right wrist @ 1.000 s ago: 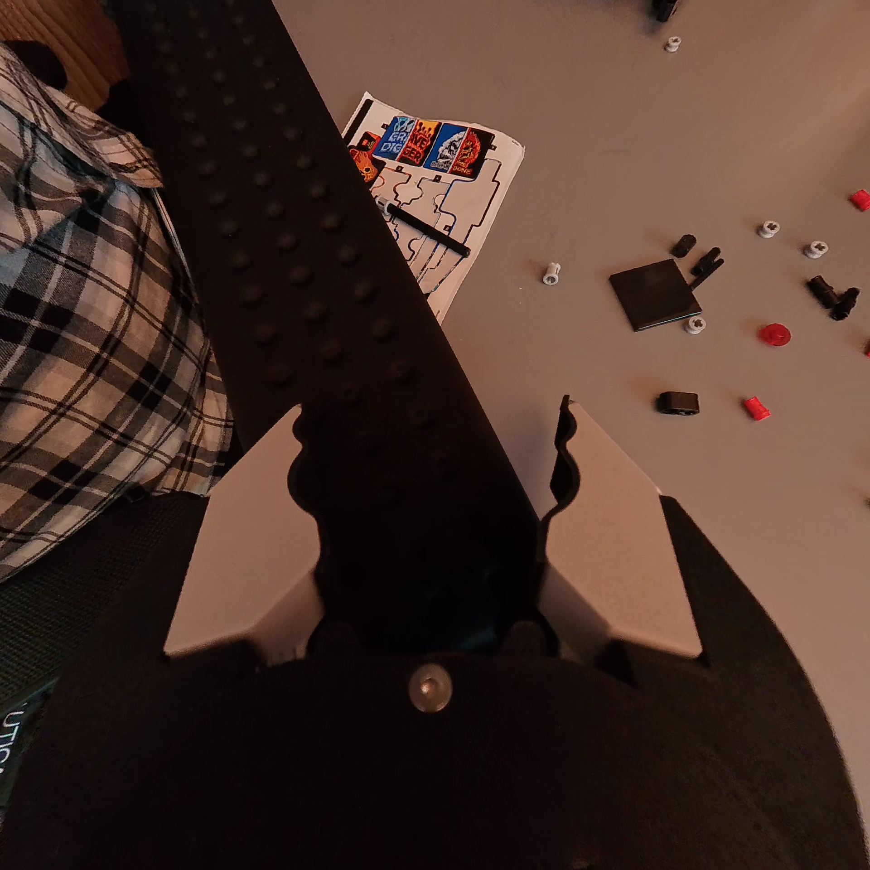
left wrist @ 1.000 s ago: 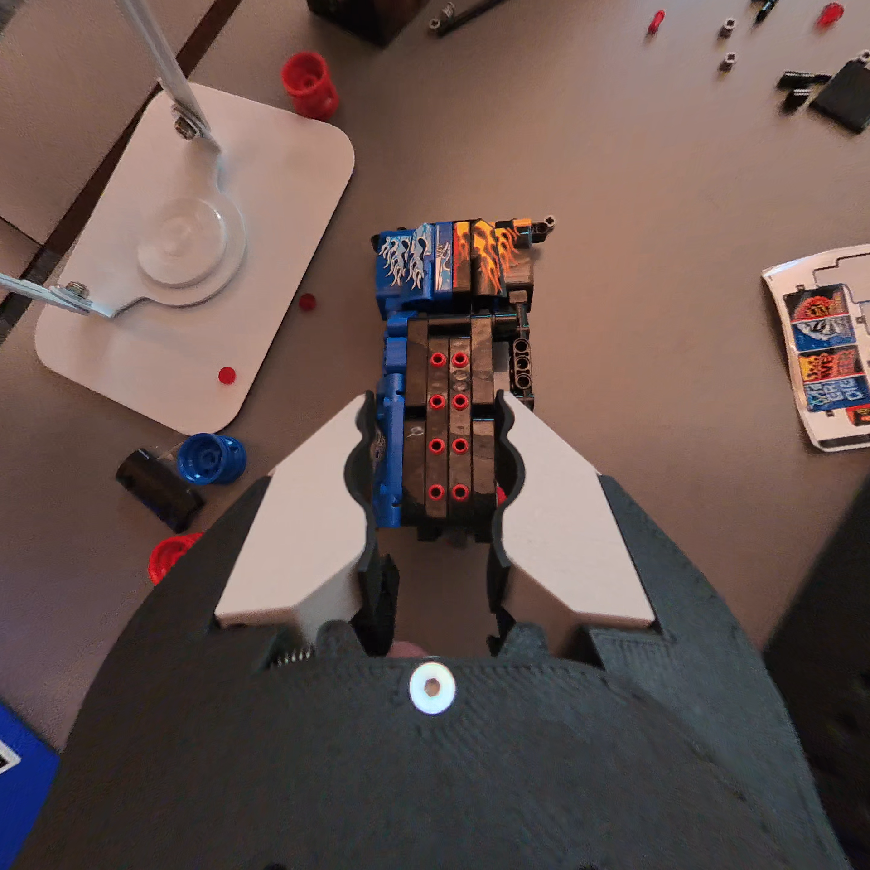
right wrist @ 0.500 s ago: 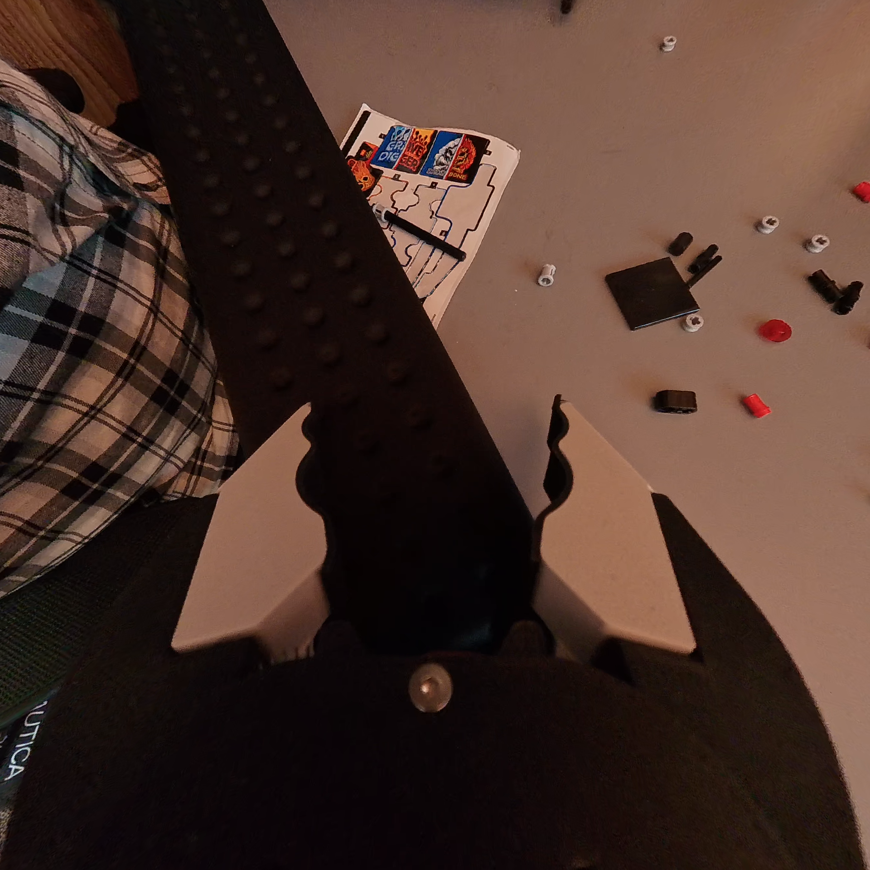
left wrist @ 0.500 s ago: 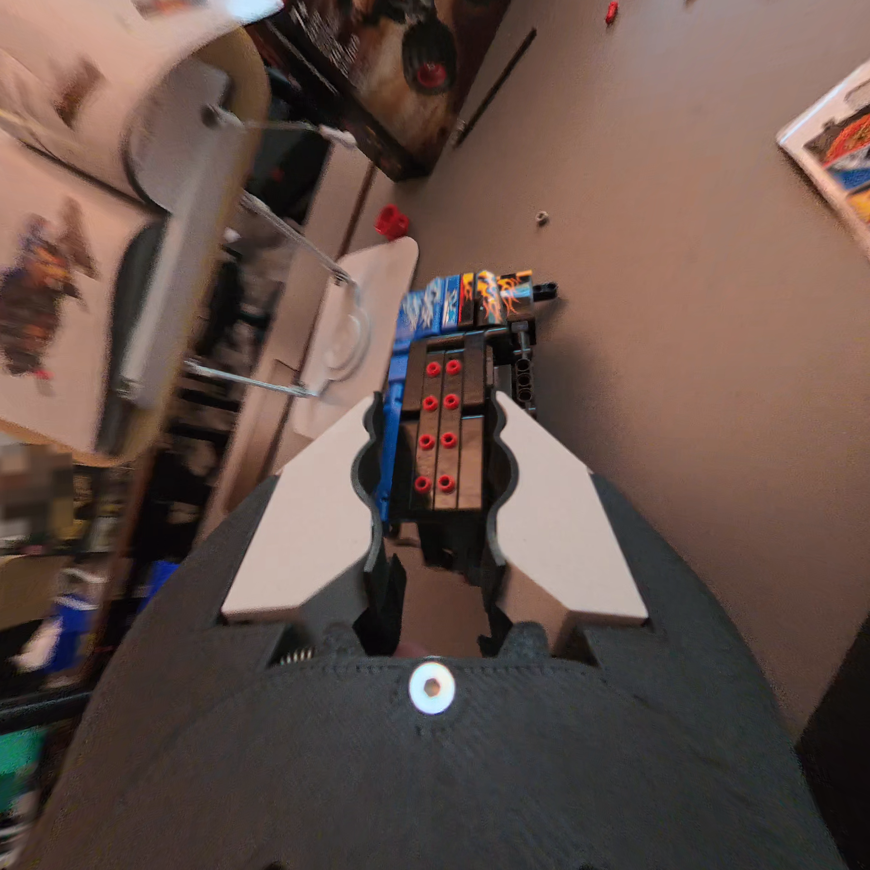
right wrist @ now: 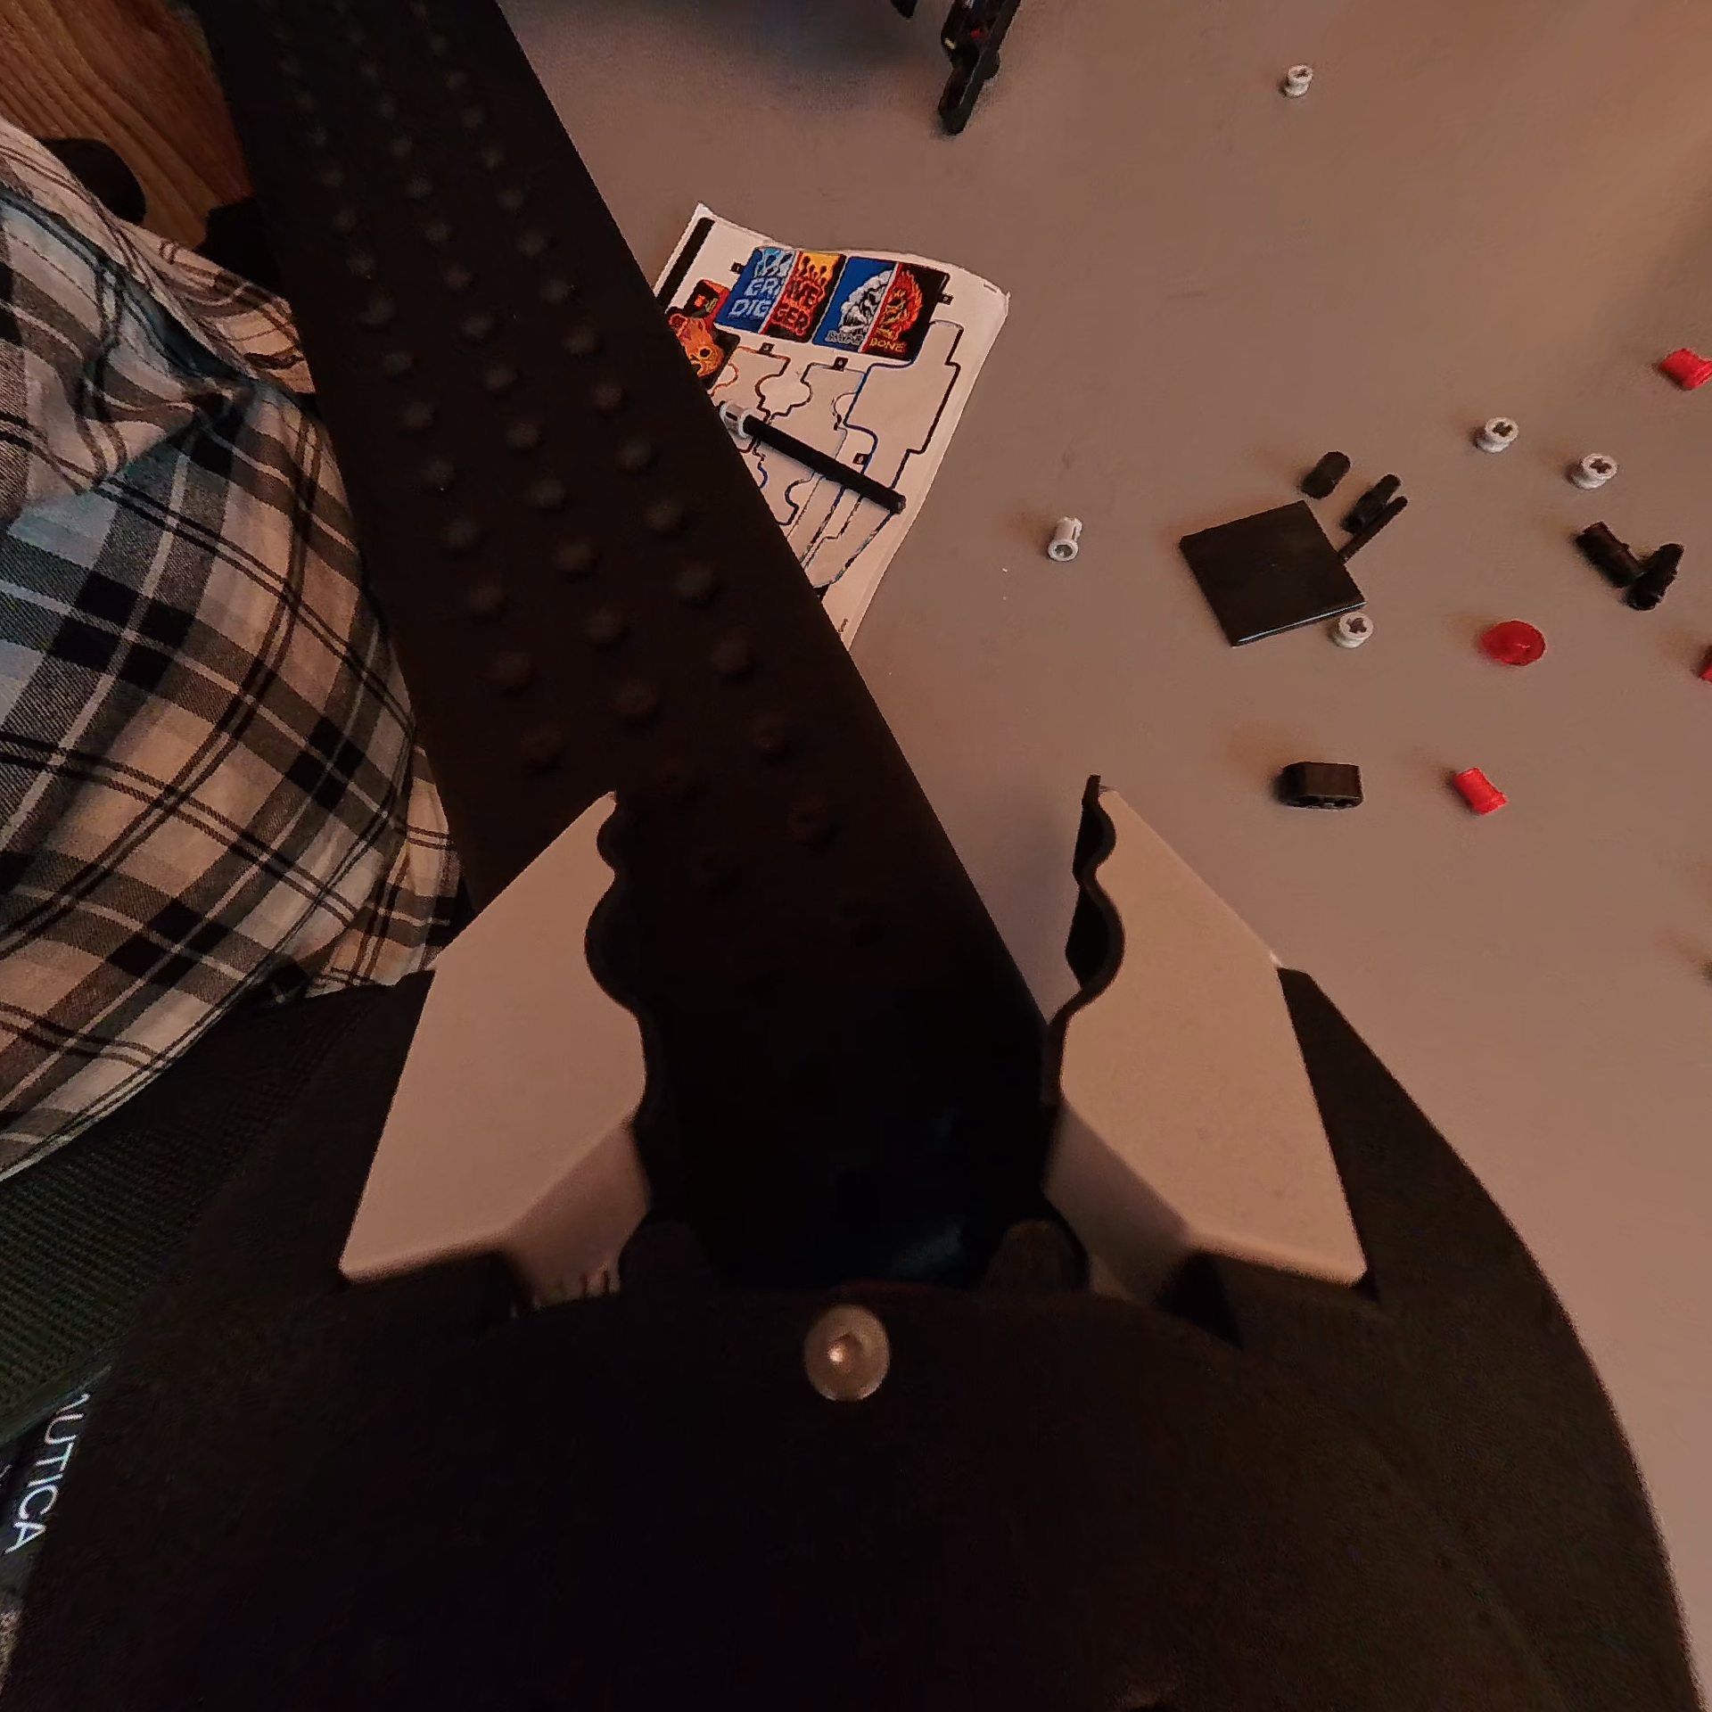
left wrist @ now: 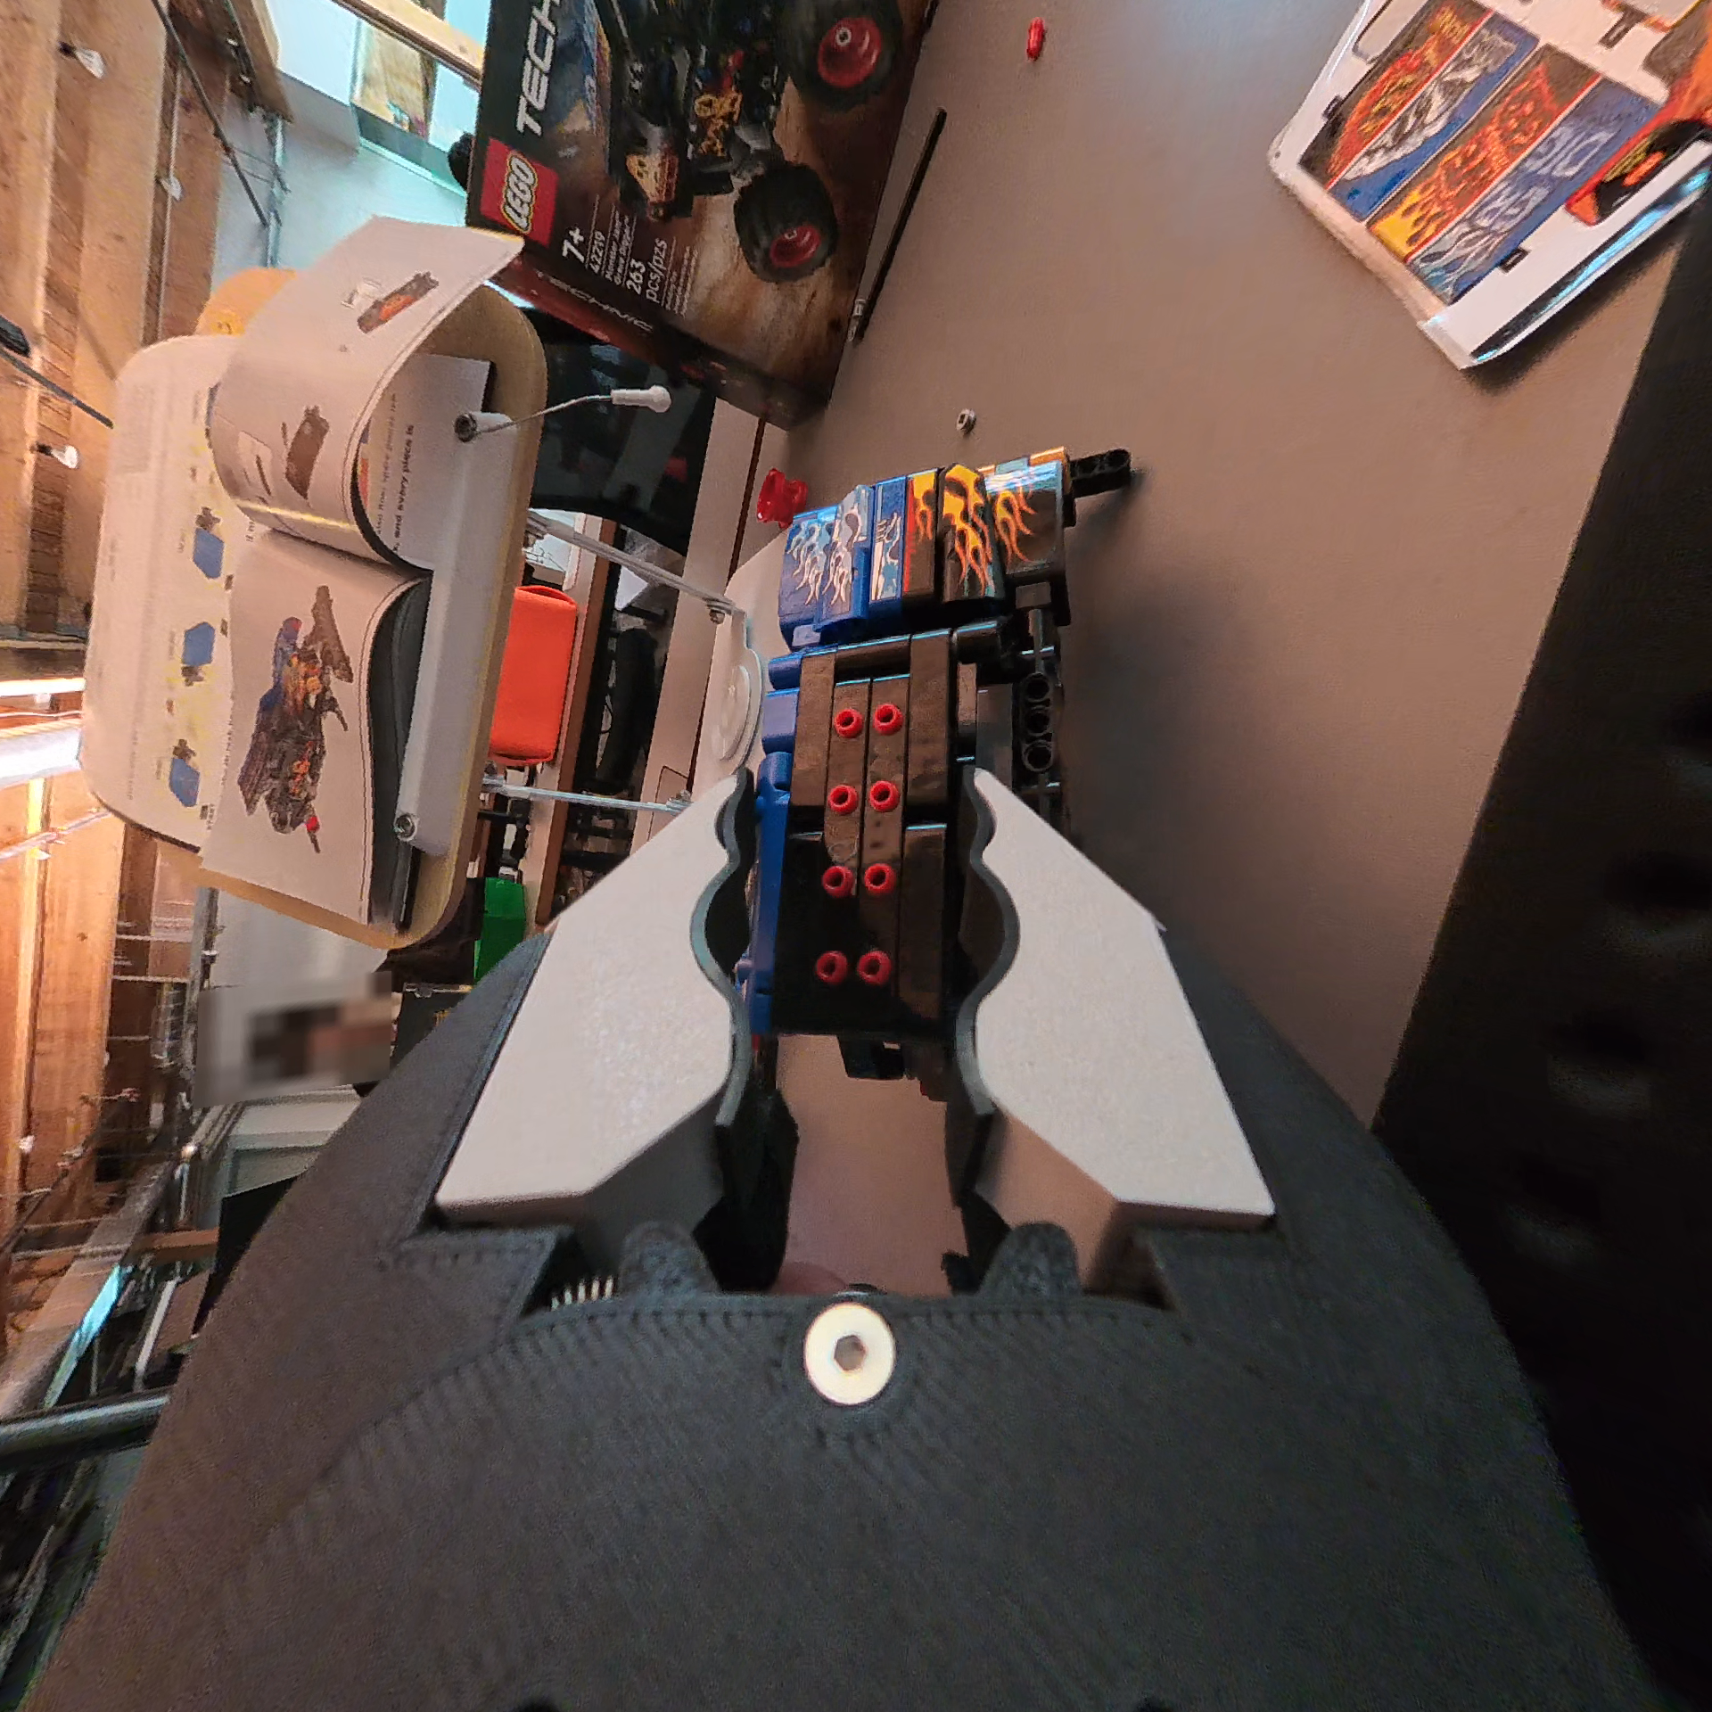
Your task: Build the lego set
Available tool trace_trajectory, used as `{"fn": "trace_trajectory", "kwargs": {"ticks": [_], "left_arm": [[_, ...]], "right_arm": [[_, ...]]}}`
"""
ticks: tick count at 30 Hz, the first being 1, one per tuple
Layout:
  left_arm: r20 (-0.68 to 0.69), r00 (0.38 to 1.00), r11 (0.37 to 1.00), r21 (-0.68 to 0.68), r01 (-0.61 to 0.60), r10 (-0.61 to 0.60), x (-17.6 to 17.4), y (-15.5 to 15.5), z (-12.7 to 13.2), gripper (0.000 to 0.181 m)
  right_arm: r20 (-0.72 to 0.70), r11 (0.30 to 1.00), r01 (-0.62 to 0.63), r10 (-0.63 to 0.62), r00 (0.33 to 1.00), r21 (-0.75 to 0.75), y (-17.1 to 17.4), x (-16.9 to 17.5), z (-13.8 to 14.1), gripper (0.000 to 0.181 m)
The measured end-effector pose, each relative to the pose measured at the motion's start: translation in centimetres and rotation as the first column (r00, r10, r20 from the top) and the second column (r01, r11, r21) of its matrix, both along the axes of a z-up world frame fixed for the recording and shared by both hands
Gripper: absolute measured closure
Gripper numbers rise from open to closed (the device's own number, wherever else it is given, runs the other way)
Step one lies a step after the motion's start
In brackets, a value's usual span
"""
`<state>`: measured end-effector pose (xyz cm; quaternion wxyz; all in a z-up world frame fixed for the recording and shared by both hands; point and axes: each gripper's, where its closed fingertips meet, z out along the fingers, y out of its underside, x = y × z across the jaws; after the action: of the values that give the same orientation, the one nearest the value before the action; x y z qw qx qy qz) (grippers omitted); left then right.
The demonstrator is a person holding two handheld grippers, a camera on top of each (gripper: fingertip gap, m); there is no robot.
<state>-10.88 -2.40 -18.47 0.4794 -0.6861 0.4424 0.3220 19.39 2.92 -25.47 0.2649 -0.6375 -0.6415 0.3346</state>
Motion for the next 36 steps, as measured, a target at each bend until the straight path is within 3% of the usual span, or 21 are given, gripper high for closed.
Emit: {"fn": "trace_trajectory", "kwargs": {"ticks": [5, 8, 12, 15, 17, 21, 24, 29, 33, 36], "left_arm": [[0.146, 0.987, 0.993, -0.106, -0.054, 0.070, -1.6, 0.7, -0.3, 0.140], [0.180, 0.980, 0.988, -0.145, -0.056, 0.082, -2.7, 2.0, -0.4, 0.163], [0.295, 0.947, 0.973, -0.221, -0.062, 0.128, -3.5, 3.0, -0.7, 0.153], [0.355, 0.922, 0.963, -0.263, -0.062, 0.156, -4.7, 2.6, 0.4, 0.131], [0.424, 0.891, 0.956, -0.293, -0.036, 0.163, -5.6, 2.3, 1.7, 0.128], [0.468, 0.837, 0.938, -0.317, -0.142, 0.285, -11.6, 4.9, 4.6, 0.132], [0.468, 0.766, 0.860, -0.466, -0.211, 0.441, -16.8, 8.7, 2.2, 0.129], [0.411, 0.673, 0.685, -0.701, -0.198, 0.615, -20.7, 13.1, -5.0, 0.124], [0.327, 0.656, 0.609, -0.750, -0.258, 0.681, -22.2, 14.2, -8.2, 0.131], [0.382, 0.609, 0.618, -0.750, -0.234, 0.695, -22.0, 15.1, -8.4, 0.144]], "right_arm": [[0.002, 1.000, 0.005, -0.005, 1.000, 0.008, 0.0, 0.0, 0.0, 0.088], [-0.001, 1.000, 0.010, -0.010, 1.000, 0.013, 0.0, 0.0, 0.0, 0.087], [-0.005, 1.000, 0.017, -0.017, 1.000, 0.020, 0.1, 0.0, 0.1, 0.086], [-0.006, 1.000, 0.019, -0.019, 1.000, 0.020, 0.1, 0.1, 0.1, 0.085], [-0.007, 1.000, 0.017, -0.016, 1.000, 0.019, 0.1, 0.1, 0.2, 0.085], [0.000, 1.000, 0.016, -0.016, 1.000, 0.006, 0.2, 0.0, 0.1, 0.086], [-0.001, 1.000, 0.025, -0.025, 1.000, 0.010, 0.3, 0.0, 0.0, 0.086], [-0.005, 0.999, 0.043, -0.043, 0.999, 0.018, 0.5, 0.0, 0.0, 0.085], [-0.002, 0.999, 0.044, -0.044, 0.999, 0.004, 0.5, 0.0, 0.0, 0.087], [-0.002, 0.999, 0.043, -0.043, 0.999, -0.008, 0.6, 0.0, 0.0, 0.089]]}}
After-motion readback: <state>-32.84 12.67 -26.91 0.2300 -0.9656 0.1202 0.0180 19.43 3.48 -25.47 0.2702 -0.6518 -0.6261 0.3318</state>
